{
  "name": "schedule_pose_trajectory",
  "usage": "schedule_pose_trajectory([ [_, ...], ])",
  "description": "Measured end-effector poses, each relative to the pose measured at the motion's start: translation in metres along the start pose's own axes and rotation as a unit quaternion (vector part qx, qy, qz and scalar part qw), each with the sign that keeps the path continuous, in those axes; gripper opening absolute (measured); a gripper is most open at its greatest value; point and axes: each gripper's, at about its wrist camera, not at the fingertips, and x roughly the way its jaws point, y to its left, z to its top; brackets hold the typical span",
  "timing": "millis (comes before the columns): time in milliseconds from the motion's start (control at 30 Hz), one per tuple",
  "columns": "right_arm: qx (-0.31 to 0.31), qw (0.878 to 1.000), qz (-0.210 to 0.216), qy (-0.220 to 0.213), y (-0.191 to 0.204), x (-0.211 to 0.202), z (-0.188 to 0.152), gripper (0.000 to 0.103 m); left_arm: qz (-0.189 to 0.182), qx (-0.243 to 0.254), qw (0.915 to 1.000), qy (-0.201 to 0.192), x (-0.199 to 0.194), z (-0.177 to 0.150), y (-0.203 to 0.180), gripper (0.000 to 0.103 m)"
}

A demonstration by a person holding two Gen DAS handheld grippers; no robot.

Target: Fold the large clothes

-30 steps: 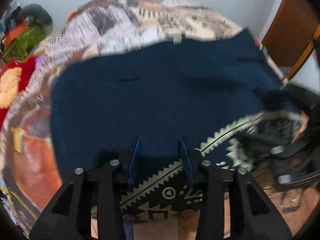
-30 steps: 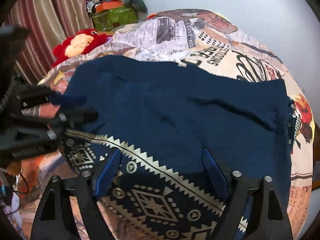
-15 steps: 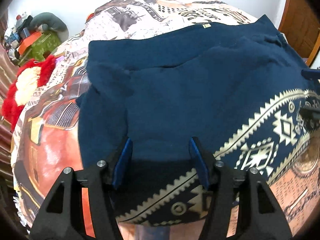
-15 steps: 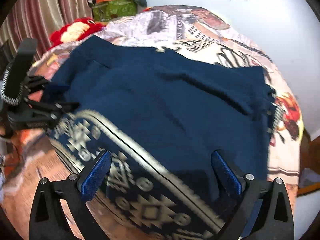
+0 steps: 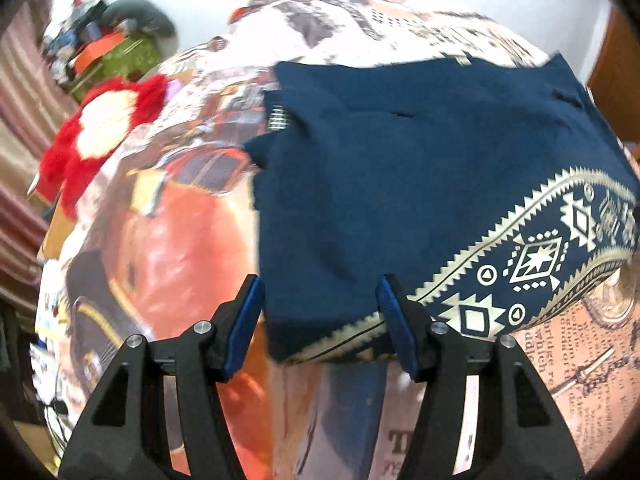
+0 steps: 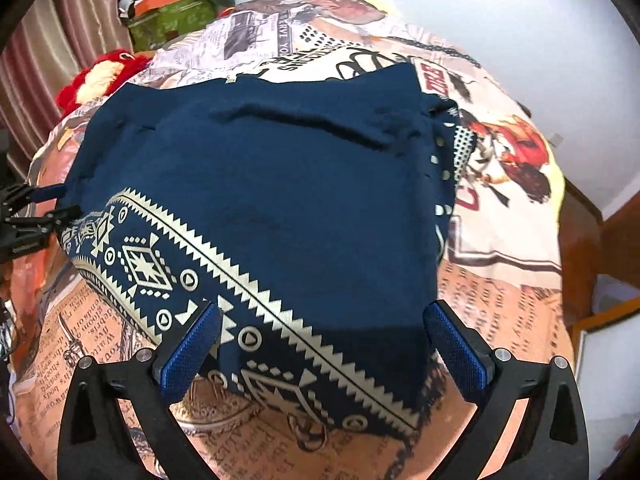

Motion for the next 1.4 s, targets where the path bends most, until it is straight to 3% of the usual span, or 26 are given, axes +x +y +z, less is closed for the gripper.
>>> schedule_pose_trajectory([
  [200, -0.004, 0.999, 0.000, -0.040, 0.013, -0.031, 0.006, 0.103, -0.020, -0.102, 0.9945, -0.017, -0.027, -0.007, 0.032, 0.061],
  [300, -0.008, 0.998, 0.002, -0.065, 0.025, -0.044, 0.013, 0.103, -0.059, -0.168, 0.9840, -0.018, -0.031, -0.015, 0.040, 0.071],
  [433, -0.015, 0.996, 0.004, -0.093, 0.045, -0.054, 0.025, 0.103, -0.129, -0.221, 0.9667, 0.012, -0.018, -0.025, 0.035, 0.072],
  [533, -0.029, 0.995, 0.004, -0.098, 0.062, -0.048, 0.031, 0.103, -0.179, -0.246, 0.9518, 0.041, -0.002, -0.031, 0.026, 0.072],
  [600, -0.045, 0.995, -0.002, -0.091, 0.072, -0.036, 0.034, 0.103, -0.216, -0.268, 0.9369, 0.058, 0.011, -0.035, 0.021, 0.072],
  [733, -0.069, 0.996, -0.020, -0.054, 0.085, 0.003, 0.037, 0.103, -0.294, -0.319, 0.8976, 0.081, 0.032, -0.039, 0.018, 0.072],
  [833, -0.067, 0.997, -0.014, -0.025, 0.086, 0.027, 0.037, 0.103, -0.328, -0.343, 0.8751, 0.094, 0.050, -0.038, 0.015, 0.071],
  [1067, -0.058, 0.998, 0.024, 0.002, 0.081, 0.051, 0.039, 0.103, -0.359, -0.386, 0.8481, 0.054, 0.083, -0.019, 0.017, 0.071],
  [1133, -0.059, 0.998, 0.030, 0.002, 0.080, 0.051, 0.039, 0.103, -0.355, -0.396, 0.8456, 0.048, 0.089, -0.011, 0.016, 0.066],
  [1167, -0.058, 0.998, 0.032, 0.001, 0.079, 0.051, 0.038, 0.103, -0.347, -0.397, 0.8484, 0.044, 0.093, -0.006, 0.014, 0.062],
  [1333, -0.059, 0.998, 0.033, -0.001, 0.080, 0.050, 0.037, 0.103, -0.294, -0.383, 0.8751, 0.031, 0.096, 0.012, 0.008, 0.029],
  [1400, -0.057, 0.998, 0.036, 0.003, 0.080, 0.049, 0.038, 0.103, -0.267, -0.364, 0.8922, 0.007, 0.082, 0.023, 0.003, 0.016],
])
